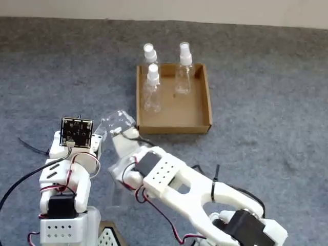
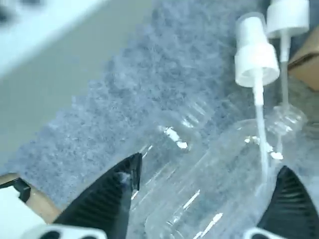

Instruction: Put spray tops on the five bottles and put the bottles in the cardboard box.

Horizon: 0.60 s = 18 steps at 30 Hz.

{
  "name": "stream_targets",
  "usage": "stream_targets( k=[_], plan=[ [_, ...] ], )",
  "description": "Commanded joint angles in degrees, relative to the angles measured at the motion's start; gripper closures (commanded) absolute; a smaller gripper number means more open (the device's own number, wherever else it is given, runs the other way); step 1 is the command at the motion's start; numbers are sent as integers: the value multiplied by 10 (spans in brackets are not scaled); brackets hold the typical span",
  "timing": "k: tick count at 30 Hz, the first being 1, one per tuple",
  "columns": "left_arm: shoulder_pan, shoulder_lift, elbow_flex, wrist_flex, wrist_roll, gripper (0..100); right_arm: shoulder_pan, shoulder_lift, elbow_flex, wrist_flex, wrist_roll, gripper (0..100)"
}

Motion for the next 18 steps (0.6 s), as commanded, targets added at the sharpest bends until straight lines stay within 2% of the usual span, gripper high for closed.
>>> stream_targets(
  k=[1,5,8,11,15,18],
  plan=[
    [-2,1,-3,-5,3,797,59,9,0,65,-1,659],
    [-2,1,-3,-5,3,797,76,9,0,117,3,659],
    [-2,1,-3,-5,3,797,72,9,4,124,42,659],
    [-2,1,-3,-5,3,797,79,10,15,128,50,663],
    [-2,1,-3,-5,3,797,111,9,31,128,60,770],
    [-2,1,-3,-5,3,797,139,8,34,128,148,866]
  ],
)
